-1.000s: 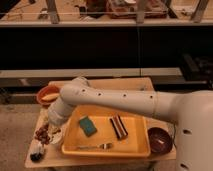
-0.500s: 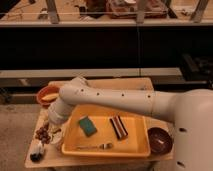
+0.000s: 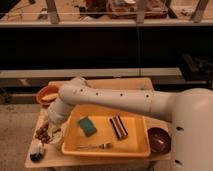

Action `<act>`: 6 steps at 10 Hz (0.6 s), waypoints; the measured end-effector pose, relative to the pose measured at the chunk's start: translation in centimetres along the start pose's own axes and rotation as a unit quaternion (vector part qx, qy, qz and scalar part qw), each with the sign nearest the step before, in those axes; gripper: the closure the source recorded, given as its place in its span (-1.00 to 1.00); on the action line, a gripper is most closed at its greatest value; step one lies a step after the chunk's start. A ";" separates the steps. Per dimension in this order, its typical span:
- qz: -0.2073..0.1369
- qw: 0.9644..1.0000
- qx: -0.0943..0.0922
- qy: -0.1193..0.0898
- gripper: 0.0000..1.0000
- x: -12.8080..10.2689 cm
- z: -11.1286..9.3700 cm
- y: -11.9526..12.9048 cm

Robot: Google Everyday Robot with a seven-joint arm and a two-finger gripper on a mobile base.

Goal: Place grapes in paper cup

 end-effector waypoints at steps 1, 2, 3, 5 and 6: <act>0.000 1.000 0.000 0.000 0.21 0.0 0.0 0.0; 0.001 1.000 0.001 0.001 0.00 0.0 0.0 -0.1; 0.001 1.000 0.001 0.001 -0.07 0.0 0.0 -0.1; 0.001 1.000 0.001 0.001 -0.07 0.0 0.0 -0.1; 0.001 1.000 0.001 0.001 -0.07 0.0 0.0 -0.1</act>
